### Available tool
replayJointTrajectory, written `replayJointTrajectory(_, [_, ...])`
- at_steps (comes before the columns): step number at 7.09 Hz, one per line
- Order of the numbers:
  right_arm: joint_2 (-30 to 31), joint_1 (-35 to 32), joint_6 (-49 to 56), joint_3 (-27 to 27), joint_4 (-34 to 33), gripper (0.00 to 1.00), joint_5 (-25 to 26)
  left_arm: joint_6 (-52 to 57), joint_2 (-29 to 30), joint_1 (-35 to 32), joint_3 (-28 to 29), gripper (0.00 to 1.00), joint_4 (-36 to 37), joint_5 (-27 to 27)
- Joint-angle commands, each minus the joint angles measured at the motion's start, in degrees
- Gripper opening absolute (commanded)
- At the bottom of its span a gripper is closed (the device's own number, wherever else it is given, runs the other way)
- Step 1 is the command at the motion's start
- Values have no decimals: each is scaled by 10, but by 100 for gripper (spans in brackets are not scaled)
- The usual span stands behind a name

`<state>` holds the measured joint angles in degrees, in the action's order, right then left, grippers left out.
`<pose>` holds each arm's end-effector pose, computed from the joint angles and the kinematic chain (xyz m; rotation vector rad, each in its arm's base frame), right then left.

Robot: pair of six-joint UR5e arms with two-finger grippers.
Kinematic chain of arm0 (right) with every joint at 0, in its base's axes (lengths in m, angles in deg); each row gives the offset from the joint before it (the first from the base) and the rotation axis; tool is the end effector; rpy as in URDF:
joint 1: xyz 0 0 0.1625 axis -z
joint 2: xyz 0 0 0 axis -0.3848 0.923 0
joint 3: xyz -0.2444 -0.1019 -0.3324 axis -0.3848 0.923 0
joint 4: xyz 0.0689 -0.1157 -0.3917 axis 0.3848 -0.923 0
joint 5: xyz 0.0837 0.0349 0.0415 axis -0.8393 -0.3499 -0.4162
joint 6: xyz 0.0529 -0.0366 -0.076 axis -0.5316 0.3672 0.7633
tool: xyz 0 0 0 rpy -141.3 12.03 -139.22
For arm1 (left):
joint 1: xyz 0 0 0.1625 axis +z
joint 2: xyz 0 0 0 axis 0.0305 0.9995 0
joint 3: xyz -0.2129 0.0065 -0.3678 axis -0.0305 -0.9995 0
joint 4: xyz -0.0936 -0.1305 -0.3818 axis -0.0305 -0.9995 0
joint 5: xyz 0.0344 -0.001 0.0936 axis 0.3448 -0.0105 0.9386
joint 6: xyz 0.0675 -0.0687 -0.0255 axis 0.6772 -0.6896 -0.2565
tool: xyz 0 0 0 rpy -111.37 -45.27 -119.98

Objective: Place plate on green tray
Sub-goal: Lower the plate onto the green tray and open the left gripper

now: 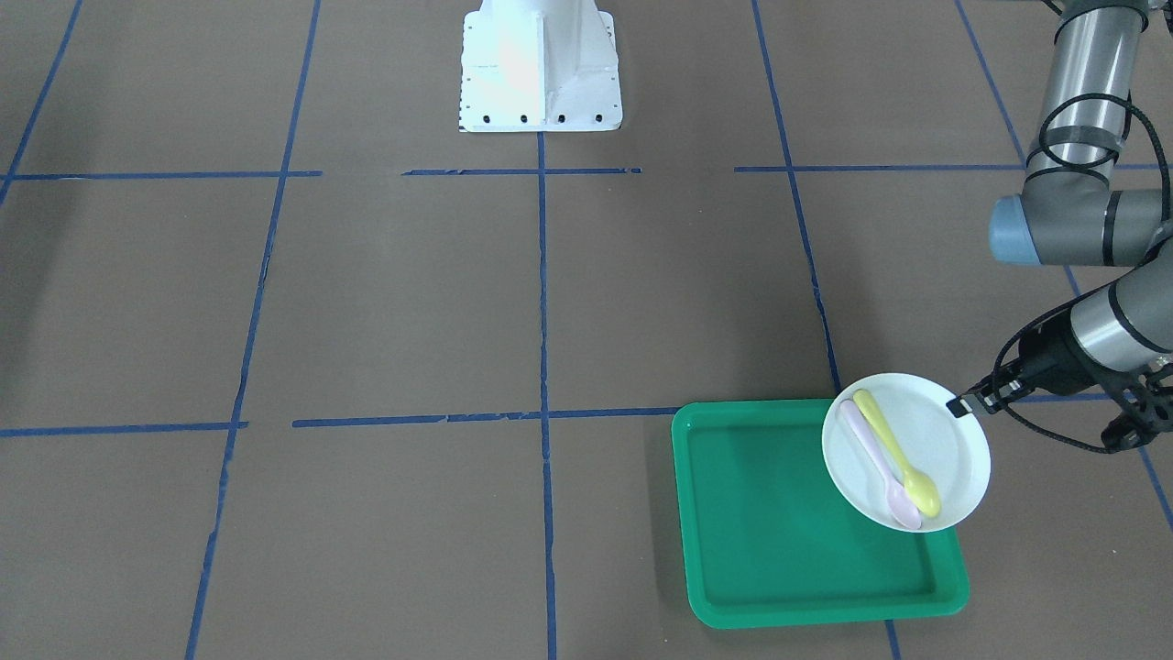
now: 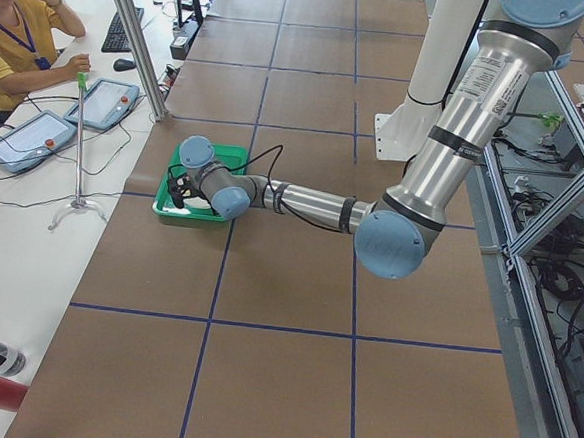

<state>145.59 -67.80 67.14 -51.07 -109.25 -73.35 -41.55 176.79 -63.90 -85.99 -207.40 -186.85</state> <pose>0.0722 -0.4616 0.6726 0.0067 -0.7057 0.0285 0.2358 -0.6623 0.4861 -0.1962 1.0392 -0.5025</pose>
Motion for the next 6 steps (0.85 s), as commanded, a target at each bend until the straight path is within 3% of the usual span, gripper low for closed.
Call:
replayJointTrajectory(1, [0,0,0,0,0,100,0,-30,79,8,85,0,-7,1])
replayJointTrajectory(3, [0,0,0,0,0,100,0,-62,93,32,136,0,-80,13])
replayJointTrajectory(5, [0,0,0,0,0,100,0,-68,92,45,137,0,-83,16])
replayJointTrajectory(6, [0,0,0,0,0,100,0,-67,87,44,136,36,-83,17])
